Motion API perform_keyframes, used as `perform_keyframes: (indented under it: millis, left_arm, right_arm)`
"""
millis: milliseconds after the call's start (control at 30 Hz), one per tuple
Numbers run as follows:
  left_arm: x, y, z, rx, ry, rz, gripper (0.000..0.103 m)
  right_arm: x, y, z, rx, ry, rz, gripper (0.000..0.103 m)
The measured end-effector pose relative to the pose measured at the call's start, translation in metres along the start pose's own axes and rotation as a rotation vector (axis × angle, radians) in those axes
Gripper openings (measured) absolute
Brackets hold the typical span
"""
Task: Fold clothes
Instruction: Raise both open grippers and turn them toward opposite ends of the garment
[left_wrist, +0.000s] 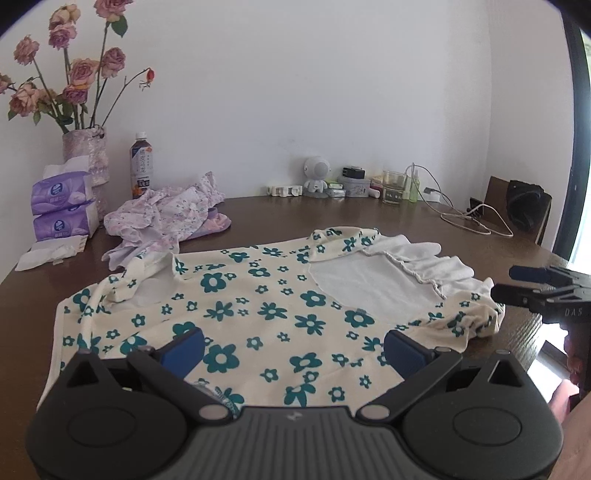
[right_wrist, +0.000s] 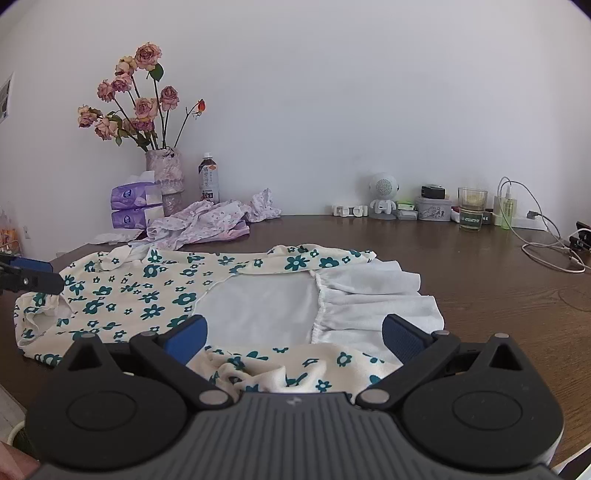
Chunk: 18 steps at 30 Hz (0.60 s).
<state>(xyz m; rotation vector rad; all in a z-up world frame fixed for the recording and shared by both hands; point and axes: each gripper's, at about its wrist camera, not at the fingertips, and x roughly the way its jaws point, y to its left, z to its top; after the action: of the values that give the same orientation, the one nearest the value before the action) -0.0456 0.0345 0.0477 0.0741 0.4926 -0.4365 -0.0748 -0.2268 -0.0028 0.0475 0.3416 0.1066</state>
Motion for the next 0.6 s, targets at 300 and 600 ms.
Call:
perform_keyframes:
  millis: [300, 600]
  left_arm:
    - [-0.008, -0.003, -0.005, 0.068, 0.036, 0.019, 0.103]
    - [-0.011, -0.009, -0.007, 0.155, 0.053, 0.02, 0.099]
  right_arm:
    - [-0.016, -0.015, -0.003, -0.032, 0.036, 0.05, 0.103]
    - [-0.027, -0.017, -0.007, -0.166, 0.092, -0.027, 0.103]
